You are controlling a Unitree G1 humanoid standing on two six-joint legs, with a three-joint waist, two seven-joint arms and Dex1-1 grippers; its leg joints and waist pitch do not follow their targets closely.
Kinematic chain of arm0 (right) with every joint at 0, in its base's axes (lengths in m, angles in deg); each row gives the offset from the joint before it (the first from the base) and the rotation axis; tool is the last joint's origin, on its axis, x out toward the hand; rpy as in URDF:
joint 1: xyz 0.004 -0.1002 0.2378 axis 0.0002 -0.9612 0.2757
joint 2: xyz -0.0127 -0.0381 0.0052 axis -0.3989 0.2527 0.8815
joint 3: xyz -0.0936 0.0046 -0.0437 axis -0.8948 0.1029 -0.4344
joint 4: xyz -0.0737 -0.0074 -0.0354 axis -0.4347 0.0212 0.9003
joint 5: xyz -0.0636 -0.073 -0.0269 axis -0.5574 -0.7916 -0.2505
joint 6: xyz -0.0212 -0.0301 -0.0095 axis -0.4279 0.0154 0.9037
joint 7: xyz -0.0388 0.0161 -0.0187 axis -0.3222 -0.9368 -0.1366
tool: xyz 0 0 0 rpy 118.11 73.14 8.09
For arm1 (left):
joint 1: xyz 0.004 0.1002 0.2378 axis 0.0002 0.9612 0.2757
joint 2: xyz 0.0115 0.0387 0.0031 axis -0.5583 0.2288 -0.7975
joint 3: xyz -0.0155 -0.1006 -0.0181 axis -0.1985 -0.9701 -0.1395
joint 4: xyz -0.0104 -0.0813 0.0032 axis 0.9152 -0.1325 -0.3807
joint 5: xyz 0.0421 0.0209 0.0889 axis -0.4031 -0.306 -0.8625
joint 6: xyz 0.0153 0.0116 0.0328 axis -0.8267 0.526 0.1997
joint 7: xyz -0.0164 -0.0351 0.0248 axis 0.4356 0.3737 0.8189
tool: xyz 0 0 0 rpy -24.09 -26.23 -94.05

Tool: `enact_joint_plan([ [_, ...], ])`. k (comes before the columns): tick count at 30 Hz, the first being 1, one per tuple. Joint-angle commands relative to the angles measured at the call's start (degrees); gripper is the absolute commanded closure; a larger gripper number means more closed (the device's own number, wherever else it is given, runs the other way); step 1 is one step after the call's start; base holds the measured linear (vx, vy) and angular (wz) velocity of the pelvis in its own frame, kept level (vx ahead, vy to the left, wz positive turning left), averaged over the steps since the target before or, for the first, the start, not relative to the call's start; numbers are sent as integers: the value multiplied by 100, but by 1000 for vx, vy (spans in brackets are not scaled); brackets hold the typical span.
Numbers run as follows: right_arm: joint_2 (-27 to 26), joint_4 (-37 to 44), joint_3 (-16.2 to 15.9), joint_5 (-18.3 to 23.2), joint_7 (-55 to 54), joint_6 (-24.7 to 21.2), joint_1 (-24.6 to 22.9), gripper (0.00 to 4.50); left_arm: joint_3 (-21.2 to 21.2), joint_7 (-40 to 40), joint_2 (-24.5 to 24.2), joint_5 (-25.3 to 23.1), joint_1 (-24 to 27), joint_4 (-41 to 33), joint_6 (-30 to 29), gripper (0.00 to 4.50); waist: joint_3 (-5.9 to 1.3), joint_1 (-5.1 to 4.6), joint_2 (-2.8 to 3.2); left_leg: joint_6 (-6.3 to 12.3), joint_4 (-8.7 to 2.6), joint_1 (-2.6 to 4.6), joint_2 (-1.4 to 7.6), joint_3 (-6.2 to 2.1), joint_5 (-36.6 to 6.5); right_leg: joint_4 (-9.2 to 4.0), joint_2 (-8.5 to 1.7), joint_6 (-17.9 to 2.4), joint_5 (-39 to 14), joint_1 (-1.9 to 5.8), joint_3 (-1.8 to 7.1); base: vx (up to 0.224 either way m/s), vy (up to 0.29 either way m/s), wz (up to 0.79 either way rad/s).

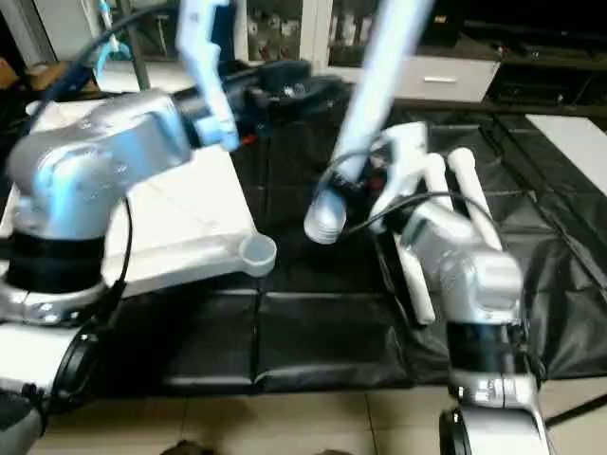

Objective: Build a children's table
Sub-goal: Pick table leg

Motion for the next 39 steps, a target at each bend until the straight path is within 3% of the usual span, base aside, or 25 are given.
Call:
enact_joint_plan([
  [1,187,-125,228,292,323,-184,119,268,-253,-185,-174,146,129,-180,111,111,-458,-16,54,-97,-384,113,131,-37,-871,-407,-313,-1275,-699,314,192,0,0,0],
  [2,267,-166,274,345,451,-280,148,268,-64,-471,-604,-304,347,-104,505,111,-452,-21,107,-108,-389,118,135,-43,-878,-405,-309,-1268,-698,308,190,0,0,0],
  [3,321,-195,297,347,505,-331,170,268,241,-718,-1056,-865,573,59,959,111,-450,-28,96,-87,-400,132,143,-60,-945,-440,-309,-1227,-816,294,180,0,0,0],
  [4,356,-220,332,351,530,-384,198,268,515,-927,-1447,-1348,759,195,1331,111,-433,-92,102,-124,-430,121,140,-62,-1084,-439,-294,-1027,-1097,299,187,0,0,0],
  [6,414,-211,316,294,532,-404,217,268,958,-1153,-1967,-1943,1054,516,1742,111,-437,-116,85,-186,-427,153,147,-62,-1135,-461,-316,-901,-1390,269,194,0,0,0],
  [7,418,-212,307,275,519,-395,214,268,1117,-1186,-2088,-2114,1147,630,1872,111,-427,-124,118,-240,-438,157,155,-64,-1162,-457,-320,-888,-1487,248,197,0,0,0],
  [9,420,-215,263,192,462,-330,195,268,1574,-1273,-2405,-2585,1414,918,2246,111,-438,-108,86,-264,-437,168,166,-64,-1156,-446,-336,-903,-1496,235,200,0,0,0],
  [10,410,-261,217,131,373,-230,192,268,2006,-1353,-2660,-2999,1683,1092,2560,111,-438,-111,13,-267,-449,167,182,-54,-1148,-455,-344,-928,-1482,215,202,0,0,0],
  [11,352,-314,225,143,266,-178,210,268,2400,-1467,-2806,-3314,1962,1112,2830,111,-439,-101,5,-265,-461,159,194,-63,-1106,-420,-362,-922,-1463,214,208,0,0,0],
  [13,317,-346,248,166,219,-175,231,268,2528,-1512,-2821,-3405,2068,1097,2923,111,-449,-110,50,-296,-459,176,199,-47,-1015,-397,-364,-985,-1276,197,213,0,0,0],
  [14,281,-358,270,211,204,-199,247,268,2635,-1566,-2788,-3445,2178,1077,3026,111,-456,-106,-2,-285,-451,187,200,-29,-970,-398,-360,-1030,-1179,189,213,0,0,0],
  [16,241,-375,282,235,217,-244,276,268,2582,-1695,-2607,-3363,2338,1106,3114,111,-459,-56,8,-256,-446,181,200,-12,-806,-358,-374,-1185,-856,197,219,0,0,0],
  [18,213,-396,252,208,247,-273,295,268,2584,-1778,-2442,-3442,2409,1316,3369,111,-446,-37,-36,-258,-456,171,193,-11,-858,-361,-371,-1201,-878,209,214,0,0,0],
  [19,201,-392,219,186,258,-277,294,268,2622,-1814,-2399,-3489,2426,1426,3479,111,-442,-34,-40,-255,-458,169,192,-9,-882,-365,-373,-1188,-916,209,215,0,0,0],
  [20,183,-379,187,187,280,-300,290,268,2674,-1811,-2358,-3572,2421,1602,3649,111,-431,-35,-85,-249,-459,157,182,-5,-959,-382,-387,-1108,-1123,214,226,0,0,0],
  [25,157,-304,63,206,265,-297,251,268,2957,-1785,-2409,-3961,2260,2286,4165,111,-426,-59,-88,-284,-470,167,180,-26,-1129,-431,-390,-894,-1500,195,233,0,0,0],
  [26,165,-279,29,197,263,-291,226,268,2960,-1882,-2426,-3932,2263,2296,4162,139,-434,-66,-56,-312,-473,176,194,-35,-1124,-415,-399,-932,-1436,187,232,0,0,0],
  [28,174,-267,11,184,268,-288,210,268,2943,-1922,-2424,-3903,2272,2290,4144,145,-439,-68,-66,-311,-468,173,197,-31,-1064,-393,-398,-1025,-1281,191,230,0,0,0],
  [29,178,-261,1,176,272,-284,200,268,2936,-1928,-2425,-3901,2274,2294,4144,149,-440,-66,-36,-311,-466,172,195,-33,-1045,-383,-397,-1055,-1216,192,229,0,0,0],
  [31,176,-228,-16,156,286,-298,163,268,2901,-2038,-2412,-4007,2287,2404,4154,159,-438,-64,-53,-275,-461,171,190,-19,-1006,-380,-387,-1120,-1075,195,232,0,0,0],
  [32,176,-203,-30,152,297,-309,142,268,2884,-2091,-2400,-4034,2292,2462,4175,183,-439,-60,-53,-271,-461,174,192,-19,-1008,-381,-389,-1126,-1070,196,233,0,0,0],
  [35,168,-159,-70,130,304,-309,87,268,2827,-2235,-2363,-3985,2301,2528,4209,196,-434,-61,-59,-279,-464,177,192,-19,-1059,-385,-393,-1130,-1144,198,233,0,0,0],
  [36,167,-139,-134,55,282,-255,34,268,2786,-2364,-2330,-3881,2294,2559,4265,196,-431,-53,-1,-303,-466,181,191,-29,-1111,-385,-401,-1133,-1202,195,233,0,0,0],
  [39,163,-118,-222,-114,153,-104,-40,268,2773,-2546,-2311,-3732,2342,2438,4209,234,-432,-57,-19,-355,-474,190,195,-31,-1189,-389,-393,-1137,-1229,185,231,0,0,0],
])
